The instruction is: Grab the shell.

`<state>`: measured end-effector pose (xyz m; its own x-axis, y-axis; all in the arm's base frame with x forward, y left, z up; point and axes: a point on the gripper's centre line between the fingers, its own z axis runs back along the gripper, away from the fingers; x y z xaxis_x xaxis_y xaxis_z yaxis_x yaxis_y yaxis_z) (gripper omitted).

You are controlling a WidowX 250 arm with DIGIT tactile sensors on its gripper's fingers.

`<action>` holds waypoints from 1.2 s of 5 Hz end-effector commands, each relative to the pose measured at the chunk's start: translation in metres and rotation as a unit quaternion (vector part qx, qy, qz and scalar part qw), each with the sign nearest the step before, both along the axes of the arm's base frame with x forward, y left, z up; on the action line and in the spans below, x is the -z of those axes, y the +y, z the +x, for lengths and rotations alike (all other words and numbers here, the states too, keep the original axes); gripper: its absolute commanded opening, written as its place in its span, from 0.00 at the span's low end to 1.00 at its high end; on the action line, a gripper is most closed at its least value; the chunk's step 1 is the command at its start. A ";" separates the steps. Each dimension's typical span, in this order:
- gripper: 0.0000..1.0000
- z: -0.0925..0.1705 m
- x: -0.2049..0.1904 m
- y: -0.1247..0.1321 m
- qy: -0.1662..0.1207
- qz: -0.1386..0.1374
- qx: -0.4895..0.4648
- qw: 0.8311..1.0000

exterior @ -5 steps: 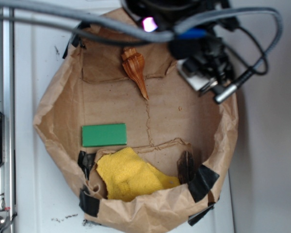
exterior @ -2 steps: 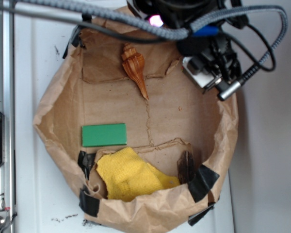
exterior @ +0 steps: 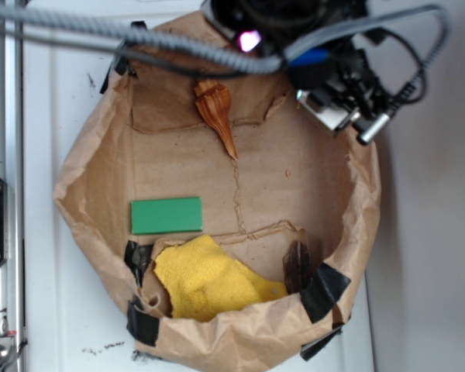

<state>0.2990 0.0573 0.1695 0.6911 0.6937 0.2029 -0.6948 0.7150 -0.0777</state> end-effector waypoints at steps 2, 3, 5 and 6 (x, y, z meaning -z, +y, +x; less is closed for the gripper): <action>1.00 -0.003 0.050 0.019 0.081 0.018 -0.095 0.992; 1.00 -0.003 0.050 0.019 0.081 0.018 -0.095 0.992; 1.00 -0.003 0.050 0.019 0.081 0.018 -0.095 0.992; 1.00 -0.006 0.066 0.031 0.084 0.018 -0.132 0.988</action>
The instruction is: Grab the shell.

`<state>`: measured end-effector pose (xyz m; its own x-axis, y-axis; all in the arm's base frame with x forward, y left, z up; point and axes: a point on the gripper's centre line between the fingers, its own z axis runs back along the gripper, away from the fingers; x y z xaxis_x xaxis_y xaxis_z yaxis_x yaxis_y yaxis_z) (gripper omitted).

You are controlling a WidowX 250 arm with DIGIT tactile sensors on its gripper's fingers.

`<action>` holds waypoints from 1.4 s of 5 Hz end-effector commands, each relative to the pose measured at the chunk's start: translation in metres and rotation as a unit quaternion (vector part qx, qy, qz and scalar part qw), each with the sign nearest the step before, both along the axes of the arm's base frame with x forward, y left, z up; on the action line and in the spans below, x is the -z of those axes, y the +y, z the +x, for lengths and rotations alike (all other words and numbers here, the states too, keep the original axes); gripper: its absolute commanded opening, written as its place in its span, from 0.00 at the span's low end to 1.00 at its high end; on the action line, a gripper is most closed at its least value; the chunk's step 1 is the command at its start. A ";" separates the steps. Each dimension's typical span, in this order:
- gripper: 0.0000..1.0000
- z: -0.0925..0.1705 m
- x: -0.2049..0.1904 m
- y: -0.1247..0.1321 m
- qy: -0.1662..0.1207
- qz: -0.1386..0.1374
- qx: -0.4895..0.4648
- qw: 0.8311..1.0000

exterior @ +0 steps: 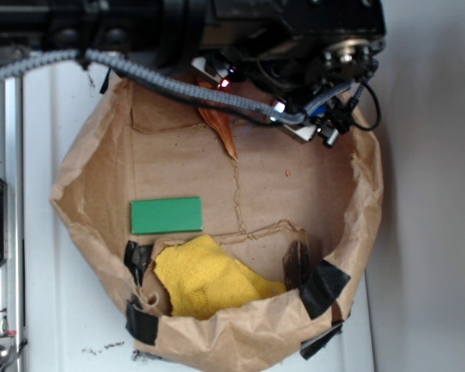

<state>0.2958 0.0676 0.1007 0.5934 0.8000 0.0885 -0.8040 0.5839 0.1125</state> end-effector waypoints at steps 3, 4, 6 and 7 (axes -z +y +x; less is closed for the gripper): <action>1.00 -0.008 0.036 0.017 -0.061 0.021 -0.064 0.996; 1.00 -0.003 0.047 0.017 -0.063 0.039 -0.065 0.995; 1.00 -0.016 0.040 0.013 -0.058 0.040 -0.054 0.996; 1.00 -0.022 0.027 0.010 -0.054 0.015 -0.051 0.997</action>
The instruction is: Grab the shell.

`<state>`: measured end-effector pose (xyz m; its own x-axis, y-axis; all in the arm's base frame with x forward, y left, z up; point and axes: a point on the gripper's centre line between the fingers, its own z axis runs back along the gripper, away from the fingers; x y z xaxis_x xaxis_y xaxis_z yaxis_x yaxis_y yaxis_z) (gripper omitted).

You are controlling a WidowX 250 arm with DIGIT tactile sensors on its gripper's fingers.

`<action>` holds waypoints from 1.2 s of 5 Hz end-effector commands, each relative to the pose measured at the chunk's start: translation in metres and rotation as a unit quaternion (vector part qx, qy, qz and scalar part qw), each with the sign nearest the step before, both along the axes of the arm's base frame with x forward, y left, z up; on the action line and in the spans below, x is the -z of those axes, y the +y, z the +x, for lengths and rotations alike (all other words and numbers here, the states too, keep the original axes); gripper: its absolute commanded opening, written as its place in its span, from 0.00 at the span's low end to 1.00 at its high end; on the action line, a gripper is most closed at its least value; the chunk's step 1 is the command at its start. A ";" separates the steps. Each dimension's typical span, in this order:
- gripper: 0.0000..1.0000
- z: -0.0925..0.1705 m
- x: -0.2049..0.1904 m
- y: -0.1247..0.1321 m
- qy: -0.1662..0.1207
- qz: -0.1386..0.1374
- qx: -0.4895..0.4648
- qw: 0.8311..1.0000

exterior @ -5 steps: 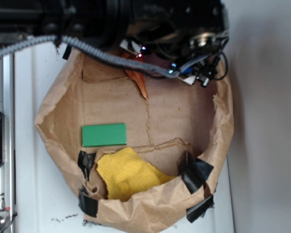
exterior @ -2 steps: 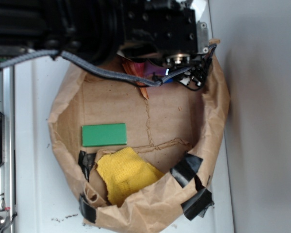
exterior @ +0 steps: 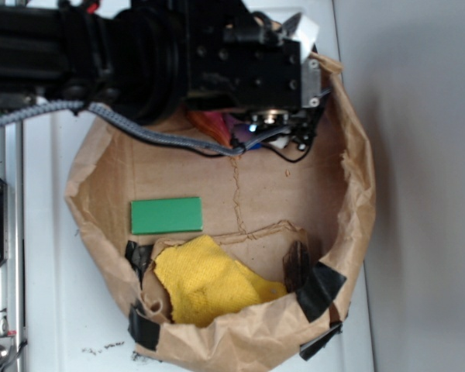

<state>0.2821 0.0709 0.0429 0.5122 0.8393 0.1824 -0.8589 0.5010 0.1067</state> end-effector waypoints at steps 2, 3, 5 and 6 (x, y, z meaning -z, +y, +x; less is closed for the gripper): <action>1.00 -0.019 -0.035 0.002 -0.020 -0.029 0.007 0.999; 1.00 -0.015 -0.023 0.001 -0.017 -0.010 0.003 1.000; 1.00 -0.005 0.002 0.002 -0.011 0.024 -0.024 0.999; 1.00 -0.007 0.026 0.001 -0.014 0.061 -0.024 0.998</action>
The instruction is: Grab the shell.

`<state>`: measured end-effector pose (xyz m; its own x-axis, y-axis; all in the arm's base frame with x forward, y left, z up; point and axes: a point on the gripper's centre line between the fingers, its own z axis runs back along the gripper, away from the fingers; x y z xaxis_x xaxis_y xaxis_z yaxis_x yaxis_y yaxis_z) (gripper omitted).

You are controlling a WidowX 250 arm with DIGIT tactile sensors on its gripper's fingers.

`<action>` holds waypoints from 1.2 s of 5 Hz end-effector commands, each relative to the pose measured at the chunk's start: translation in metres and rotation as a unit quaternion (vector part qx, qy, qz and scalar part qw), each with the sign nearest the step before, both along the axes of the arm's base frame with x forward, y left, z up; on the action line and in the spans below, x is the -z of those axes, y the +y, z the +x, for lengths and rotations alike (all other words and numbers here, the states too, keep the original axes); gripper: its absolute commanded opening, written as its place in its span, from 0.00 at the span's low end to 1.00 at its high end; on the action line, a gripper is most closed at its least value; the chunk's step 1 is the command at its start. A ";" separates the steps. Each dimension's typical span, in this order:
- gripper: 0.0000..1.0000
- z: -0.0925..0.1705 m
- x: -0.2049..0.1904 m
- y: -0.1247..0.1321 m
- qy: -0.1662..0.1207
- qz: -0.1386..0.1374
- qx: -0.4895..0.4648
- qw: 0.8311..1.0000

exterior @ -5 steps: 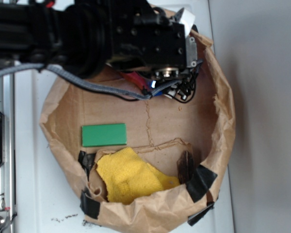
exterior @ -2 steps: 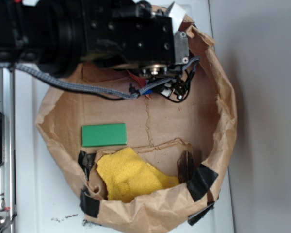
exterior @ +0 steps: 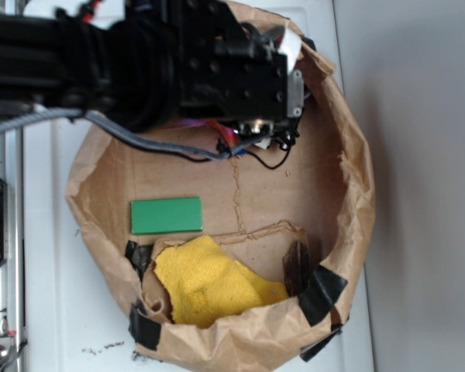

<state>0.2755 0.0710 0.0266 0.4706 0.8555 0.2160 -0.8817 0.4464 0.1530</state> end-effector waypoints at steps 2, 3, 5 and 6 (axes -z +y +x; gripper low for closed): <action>0.99 -0.002 0.017 -0.001 -0.025 0.057 -0.017 0.998; 0.00 -0.001 0.010 0.000 -0.028 0.048 -0.010 0.998; 0.00 -0.004 -0.050 -0.004 -0.063 -0.015 0.043 0.997; 0.00 -0.007 -0.062 -0.005 -0.074 -0.018 0.056 0.995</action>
